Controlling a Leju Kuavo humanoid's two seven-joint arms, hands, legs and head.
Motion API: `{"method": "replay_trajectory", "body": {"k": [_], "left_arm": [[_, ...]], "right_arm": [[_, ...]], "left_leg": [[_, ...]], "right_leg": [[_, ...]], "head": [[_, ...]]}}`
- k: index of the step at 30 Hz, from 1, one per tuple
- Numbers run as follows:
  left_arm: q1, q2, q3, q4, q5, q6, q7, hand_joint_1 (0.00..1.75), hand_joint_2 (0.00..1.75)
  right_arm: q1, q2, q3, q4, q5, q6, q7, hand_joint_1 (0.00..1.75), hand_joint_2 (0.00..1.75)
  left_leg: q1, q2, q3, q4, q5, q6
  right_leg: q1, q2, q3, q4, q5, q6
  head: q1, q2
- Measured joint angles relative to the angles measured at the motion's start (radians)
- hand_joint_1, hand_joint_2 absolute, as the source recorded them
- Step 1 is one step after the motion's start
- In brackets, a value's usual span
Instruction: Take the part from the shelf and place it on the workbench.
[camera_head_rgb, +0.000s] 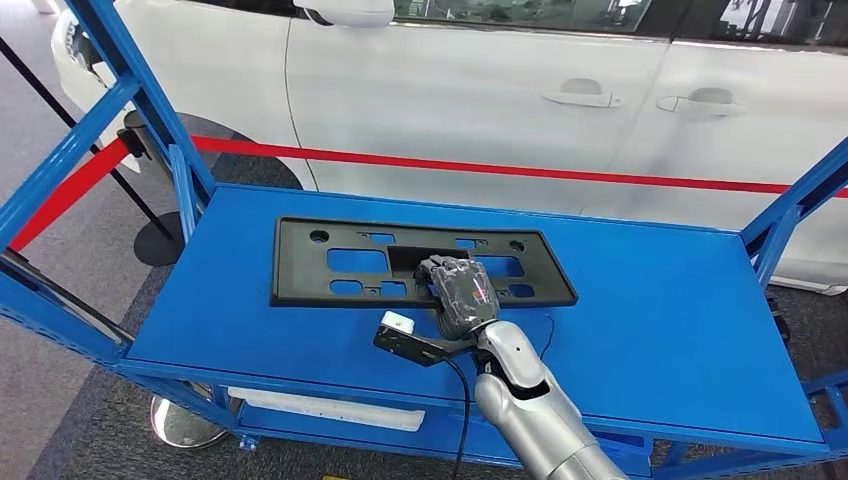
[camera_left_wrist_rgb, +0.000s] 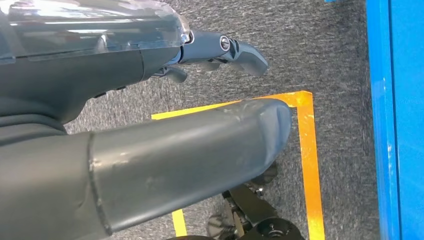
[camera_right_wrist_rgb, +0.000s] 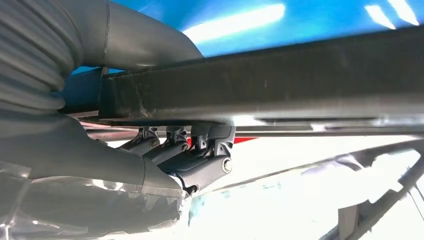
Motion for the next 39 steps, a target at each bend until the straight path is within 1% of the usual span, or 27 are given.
{"method": "replay_trajectory", "body": {"k": [1, 2, 3, 5, 6, 9, 10, 11, 12, 14, 15, 16, 17, 19, 20, 21, 24, 26, 27, 29, 30, 31, 32, 35, 36, 37, 39], "left_arm": [[0.002, -0.002, 0.007, 0.000, 0.001, 0.002, 0.000, 0.00, 0.00], [0.003, -0.004, 0.014, 0.000, 0.002, 0.005, 0.000, 0.00, 0.00], [0.005, -0.007, 0.021, 0.000, 0.002, 0.008, -0.002, 0.00, 0.00], [0.006, -0.014, 0.037, 0.000, 0.002, 0.013, -0.005, 0.00, 0.00], [0.006, -0.018, 0.046, 0.000, 0.000, 0.016, -0.006, 0.00, 0.00], [0.009, -0.026, 0.069, 0.000, -0.001, 0.021, -0.011, 0.00, 0.00], [0.011, -0.029, 0.077, 0.000, 0.000, 0.022, -0.013, 0.00, 0.00], [0.013, -0.032, 0.083, 0.000, 0.001, 0.022, -0.017, 0.00, 0.00], [0.014, -0.033, 0.089, 0.000, 0.002, 0.022, -0.020, 0.00, 0.00], [0.015, -0.035, 0.100, 0.000, 0.001, 0.022, -0.023, 0.00, 0.00], [0.015, -0.035, 0.104, 0.000, 0.001, 0.022, -0.023, 0.00, 0.00], [0.015, -0.035, 0.107, 0.000, -0.001, 0.022, -0.023, 0.00, 0.00], [0.015, -0.036, 0.110, 0.000, -0.005, 0.022, -0.023, 0.00, 0.00], [0.014, -0.037, 0.112, 0.000, -0.020, 0.023, -0.021, 0.00, 0.00], [0.013, -0.037, 0.113, -0.001, -0.026, 0.025, -0.020, 0.00, 0.00], [0.013, -0.039, 0.116, -0.001, -0.029, 0.027, -0.018, 0.00, 0.00], [0.015, -0.047, 0.134, -0.002, -0.027, 0.031, -0.014, 0.00, 0.00], [0.016, -0.055, 0.146, -0.005, -0.026, 0.032, -0.011, 0.00, 0.00], [0.016, -0.060, 0.152, -0.007, -0.027, 0.032, -0.010, 0.00, 0.00], [0.016, -0.067, 0.165, -0.012, -0.029, 0.030, -0.010, 0.00, 0.00], [0.016, -0.070, 0.172, -0.015, -0.032, 0.029, -0.010, 0.00, 0.00], [0.016, -0.073, 0.178, -0.017, -0.034, 0.027, -0.010, 0.00, 0.00], [0.016, -0.077, 0.184, -0.020, -0.036, 0.024, -0.010, 0.00, 0.00], [0.016, -0.087, 0.195, -0.027, -0.037, 0.022, -0.010, 0.00, 0.00], [0.016, -0.090, 0.197, -0.029, -0.037, 0.022, -0.010, 0.00, 0.00], [0.016, -0.092, 0.200, -0.030, -0.037, 0.021, -0.010, 0.00, 0.00], [0.016, -0.095, 0.207, -0.033, -0.038, 0.019, -0.009, 0.00, 0.00]], "right_arm": [[0.018, -0.004, 0.000, -0.043, -0.047, 0.001, -0.023, 1.75, 1.75], [0.035, -0.009, 0.000, -0.088, -0.101, 0.002, -0.050, 1.75, 1.75], [0.053, -0.013, 0.000, -0.141, -0.167, 0.004, -0.081, 1.75, 1.75], [0.100, -0.022, 0.001, -0.267, -0.323, 0.010, -0.148, 1.75, 1.75], [0.130, -0.030, 0.002, -0.339, -0.401, 0.015, -0.176, 1.75, 1.75], [0.230, -0.067, 0.004, -0.547, -0.579, 0.028, -0.231, 1.75, 1.75], [0.259, -0.081, 0.004, -0.610, -0.621, 0.031, -0.247, 1.75, 1.75], [0.286, -0.095, 0.003, -0.669, -0.655, 0.034, -0.262, 1.75, 1.75], [0.311, -0.107, 0.003, -0.719, -0.677, 0.036, -0.273, 1.75, 1.75], [0.350, -0.129, 0.001, -0.793, -0.700, 0.039, -0.287, 1.75, 1.75], [0.365, -0.138, 0.000, -0.817, -0.706, 0.040, -0.290, 1.75, 1.75], [0.376, -0.145, -0.001, -0.836, -0.714, 0.042, -0.295, 1.75, 1.75], [0.386, -0.150, -0.002, -0.853, -0.727, 0.045, -0.302, 1.75, 1.75], [0.408, -0.157, -0.007, -0.886, -0.772, 0.058, -0.317, 1.75, 1.75], [0.422, -0.159, -0.013, -0.901, -0.801, 0.066, -0.323, 1.75, 1.75], [0.439, -0.161, -0.021, -0.914, -0.828, 0.073, -0.326, 1.75, 1.75], [0.501, -0.163, -0.048, -0.945, -0.876, 0.084, -0.334, 1.75, 1.75], [0.546, -0.163, -0.063, -0.957, -0.882, 0.092, -0.344, 1.75, 1.75], [0.569, -0.163, -0.070, -0.961, -0.885, 0.100, -0.349, 1.75, 1.75], [0.616, -0.163, -0.084, -0.964, -0.895, 0.121, -0.357, 1.75, 1.75], [0.638, -0.163, -0.091, -0.964, -0.901, 0.130, -0.361, 1.75, 1.75], [0.660, -0.163, -0.097, -0.964, -0.907, 0.136, -0.366, 1.75, 1.75], [0.678, -0.162, -0.103, -0.964, -0.912, 0.140, -0.369, 1.75, 1.75], [0.714, -0.161, -0.118, -0.964, -0.921, 0.145, -0.375, 1.75, 1.75], [0.720, -0.160, -0.121, -0.964, -0.922, 0.145, -0.375, 1.75, 1.75], [0.725, -0.159, -0.123, -0.964, -0.923, 0.146, -0.376, 1.75, 1.75], [0.736, -0.153, -0.129, -0.964, -0.930, 0.146, -0.376, 1.75, 1.75]], "left_leg": [[0.000, -0.001, 0.001, 0.001, -0.001, -0.001], [0.000, -0.001, 0.002, 0.002, -0.002, -0.002], [0.000, -0.002, 0.004, 0.003, -0.004, -0.005], [-0.004, -0.003, 0.004, 0.007, -0.008, -0.013], [-0.006, -0.004, 0.003, 0.009, -0.010, -0.017], [-0.006, -0.007, 0.003, 0.009, -0.015, -0.033], [-0.005, -0.007, -0.001, 0.020, -0.026, -0.038], [-0.004, -0.006, -0.013, 0.049, -0.046, -0.043], [-0.003, -0.006, -0.035, 0.100, -0.077, -0.047], [-0.002, -0.005, -0.095, 0.234, -0.141, -0.053], [-0.001, -0.005, -0.118, 0.282, -0.155, -0.055], [-0.001, -0.005, -0.124, 0.293, -0.147, -0.056], [-0.001, -0.005, -0.110, 0.263, -0.121, -0.055], [-0.001, -0.005, -0.048, 0.130, -0.052, -0.049], [-0.003, -0.006, -0.019, 0.070, -0.031, -0.044], [-0.006, -0.006, -0.002, 0.034, -0.023, -0.039], [-0.009, -0.009, 0.004, 0.015, -0.023, -0.022], [-0.005, -0.009, 0.008, 0.006, -0.017, -0.007], [-0.003, -0.008, 0.009, 0.001, -0.014, 0.000], [-0.004, -0.007, 0.008, 0.002, -0.012, 0.006], [-0.005, -0.006, 0.007, 0.003, -0.011, 0.007], [-0.005, -0.006, 0.005, 0.005, -0.010, 0.007], [-0.005, -0.006, 0.004, 0.007, -0.011, 0.007], [-0.007, -0.009, 0.001, 0.016, -0.014, 0.001], [-0.009, -0.009, -0.001, 0.019, -0.015, -0.004], [-0.010, -0.009, -0.003, 0.021, -0.015, -0.010], [-0.011, -0.009, -0.006, 0.021, -0.010, -0.022]], "right_leg": [[-0.001, 0.000, 0.000, -0.002, 0.013, 0.000], [-0.001, 0.000, 0.019, -0.041, 0.041, -0.001], [-0.001, -0.001, 0.053, -0.108, 0.078, -0.004], [0.002, -0.002, 0.112, -0.230, 0.121, -0.011], [0.004, -0.003, 0.127, -0.260, 0.126, -0.015], [0.004, -0.005, 0.130, -0.273, 0.126, -0.027], [0.001, -0.006, 0.132, -0.277, 0.128, -0.033], [-0.002, -0.007, 0.133, -0.280, 0.130, -0.039], [-0.003, -0.008, 0.134, -0.282, 0.130, -0.043], [-0.001, -0.008, 0.134, -0.281, 0.128, -0.048], [0.000, -0.007, 0.134, -0.281, 0.127, -0.049], [0.000, -0.006, 0.135, -0.280, 0.126, -0.049], [0.000, -0.005, 0.137, -0.279, 0.125, -0.047], [0.001, -0.003, 0.141, -0.276, 0.120, -0.042], [0.002, -0.003, 0.142, -0.273, 0.117, -0.038], [0.004, -0.003, 0.142, -0.271, 0.115, -0.033], [0.005, -0.006, 0.141, -0.271, 0.114, -0.017], [0.003, -0.005, 0.131, -0.244, 0.090, -0.007], [0.003, -0.005, 0.113, -0.204, 0.064, -0.003], [0.000, -0.004, 0.055, -0.079, -0.001, 0.002], [-0.002, -0.004, 0.029, -0.026, -0.021, 0.004], [-0.003, -0.004, 0.018, -0.001, -0.023, 0.005], [-0.005, -0.005, 0.025, -0.015, -0.005, 0.006], [-0.006, -0.004, 0.119, -0.196, 0.084, -0.001], [-0.004, -0.004, 0.139, -0.239, 0.099, -0.004], [-0.002, -0.003, 0.147, -0.259, 0.103, -0.007], [0.000, -0.002, 0.143, -0.262, 0.110, -0.016]], "head": [[0.001, 0.000], [0.002, 0.000], [0.002, 0.000], [0.003, 0.000], [0.002, 0.000], [0.002, 0.000], [0.001, 0.000], [-0.002, 0.000], [-0.004, 0.000], [-0.007, 0.000], [-0.007, 0.000], [-0.008, 0.000], [-0.008, 0.000], [-0.009, 0.000], [-0.008, 0.000], [-0.008, 0.000], [-0.007, 0.000], [-0.005, 0.000], [-0.003, 0.000], [0.000, 0.000], [0.000, 0.000], [0.000, 0.000], [0.000, 0.000], [0.000, 0.000], [0.000, 0.000], [0.000, 0.000], [0.000, 0.000]]}}
